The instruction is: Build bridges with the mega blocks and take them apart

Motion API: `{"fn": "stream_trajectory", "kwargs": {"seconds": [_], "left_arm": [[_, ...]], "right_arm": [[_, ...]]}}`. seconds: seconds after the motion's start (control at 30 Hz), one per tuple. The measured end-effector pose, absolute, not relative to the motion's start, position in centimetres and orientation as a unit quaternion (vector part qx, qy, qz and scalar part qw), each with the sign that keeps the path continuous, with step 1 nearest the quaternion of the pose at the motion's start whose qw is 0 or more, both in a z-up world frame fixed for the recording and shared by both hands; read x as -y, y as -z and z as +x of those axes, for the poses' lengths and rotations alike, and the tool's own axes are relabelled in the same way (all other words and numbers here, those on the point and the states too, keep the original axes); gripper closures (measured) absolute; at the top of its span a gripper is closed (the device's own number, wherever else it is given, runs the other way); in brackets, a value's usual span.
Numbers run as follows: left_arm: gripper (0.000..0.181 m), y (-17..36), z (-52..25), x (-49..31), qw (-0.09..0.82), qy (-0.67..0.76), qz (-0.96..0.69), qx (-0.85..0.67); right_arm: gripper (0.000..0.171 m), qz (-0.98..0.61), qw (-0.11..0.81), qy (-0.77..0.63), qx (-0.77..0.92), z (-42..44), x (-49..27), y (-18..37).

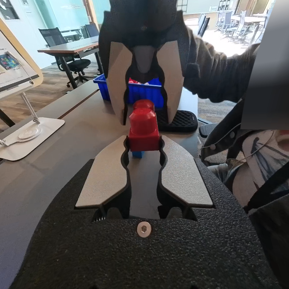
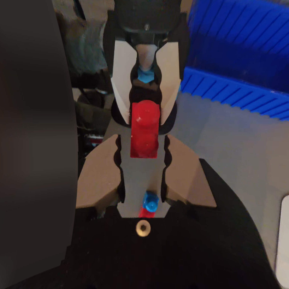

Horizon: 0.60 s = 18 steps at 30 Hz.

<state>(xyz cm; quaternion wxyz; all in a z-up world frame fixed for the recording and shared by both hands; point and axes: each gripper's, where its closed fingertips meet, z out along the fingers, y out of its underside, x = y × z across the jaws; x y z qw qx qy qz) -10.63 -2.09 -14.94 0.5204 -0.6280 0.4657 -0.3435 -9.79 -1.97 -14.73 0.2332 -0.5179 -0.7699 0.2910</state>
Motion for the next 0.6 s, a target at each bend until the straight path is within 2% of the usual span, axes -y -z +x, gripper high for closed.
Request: {"fn": "stream_trajectory", "kwargs": {"seconds": [0.1,0.17,0.3,0.47,0.6], "left_arm": [[0.145,15.4,-10.3,1.9,0.523,0.334,-0.633,-0.464],[0.145,15.6,-10.1,1.9,0.523,0.337,-0.632,-0.462],[0.145,15.8,-9.9,1.7,0.528,0.341,-0.632,-0.454],[0.145,15.9,-10.1,1.5,0.537,0.343,-0.628,-0.447],[0.145,16.1,-10.2,1.5,0.540,0.347,-0.624,-0.446]], "right_arm": [[0.118,-0.529,0.194,-0.231,0.793,-9.7,1.7,15.3],[0.125,-0.532,0.176,-0.207,0.802,-9.8,1.7,15.4],[0.127,-0.541,0.147,-0.160,0.812,-9.7,1.2,16.0],[0.137,-0.541,0.130,-0.151,0.817,-9.9,1.3,16.5],[0.138,-0.536,0.130,-0.144,0.822,-10.1,1.2,16.8]]}}
